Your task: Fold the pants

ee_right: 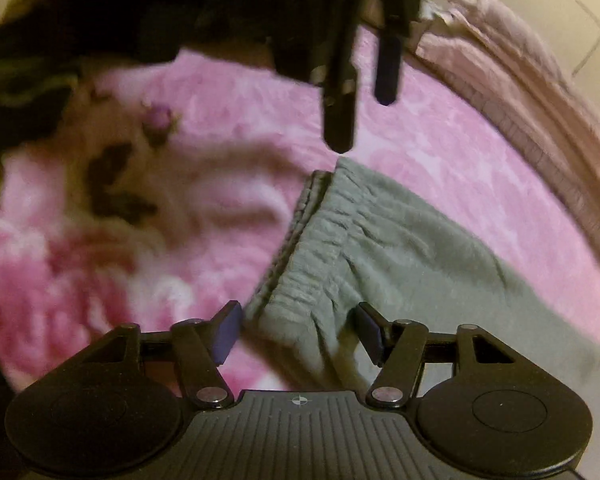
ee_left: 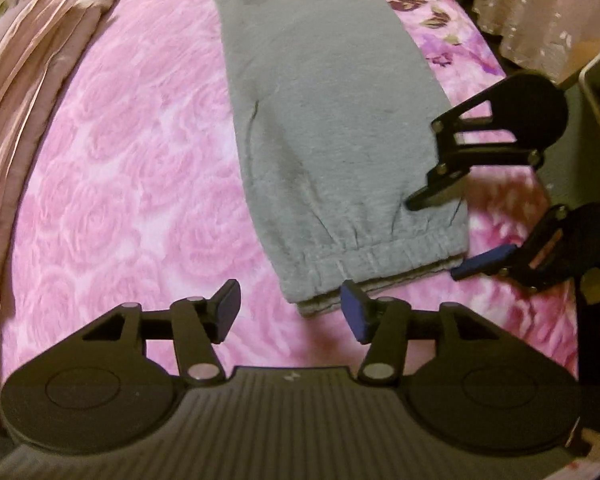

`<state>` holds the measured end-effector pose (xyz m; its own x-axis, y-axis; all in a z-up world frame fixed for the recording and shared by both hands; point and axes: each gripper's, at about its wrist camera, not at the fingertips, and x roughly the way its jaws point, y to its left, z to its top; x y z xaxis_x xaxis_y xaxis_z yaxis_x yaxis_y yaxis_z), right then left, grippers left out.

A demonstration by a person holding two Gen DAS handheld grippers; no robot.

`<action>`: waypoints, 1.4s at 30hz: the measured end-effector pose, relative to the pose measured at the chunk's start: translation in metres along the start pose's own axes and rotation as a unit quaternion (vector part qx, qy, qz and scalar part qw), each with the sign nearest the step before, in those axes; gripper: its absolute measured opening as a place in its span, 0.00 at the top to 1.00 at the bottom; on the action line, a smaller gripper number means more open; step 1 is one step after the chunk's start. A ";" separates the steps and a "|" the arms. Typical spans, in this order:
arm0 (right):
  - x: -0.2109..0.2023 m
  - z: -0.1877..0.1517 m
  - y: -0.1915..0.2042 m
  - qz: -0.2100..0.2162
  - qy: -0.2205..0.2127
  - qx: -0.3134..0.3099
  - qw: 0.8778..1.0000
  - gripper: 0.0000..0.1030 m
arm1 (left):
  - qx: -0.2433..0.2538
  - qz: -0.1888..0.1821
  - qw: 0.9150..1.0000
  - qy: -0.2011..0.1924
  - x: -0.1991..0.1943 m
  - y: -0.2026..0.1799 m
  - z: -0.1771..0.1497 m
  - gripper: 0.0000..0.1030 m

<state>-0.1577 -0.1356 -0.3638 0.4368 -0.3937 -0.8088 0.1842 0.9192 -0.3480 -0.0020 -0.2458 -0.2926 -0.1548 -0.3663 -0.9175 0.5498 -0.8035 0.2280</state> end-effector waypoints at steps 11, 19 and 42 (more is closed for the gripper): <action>-0.025 0.003 -0.028 -0.002 -0.017 0.050 0.999 0.72 | 0.194 0.012 0.980 -0.037 0.004 -0.030 -0.007 0.22; -0.051 0.018 -0.089 0.022 -0.035 0.180 0.983 0.73 | 0.343 0.045 0.935 -0.075 0.025 -0.050 -0.008 0.33; -0.180 -0.043 -0.309 -0.042 -0.107 0.388 0.914 0.74 | 0.367 0.025 0.922 -0.123 -0.039 0.072 0.265 0.79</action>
<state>-0.3307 -0.3490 -0.1311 0.5386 -0.5302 -0.6548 0.7588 0.6430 0.1035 -0.1744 -0.4136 -0.1537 -0.3763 -0.4334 -0.8189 -0.1285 -0.8509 0.5094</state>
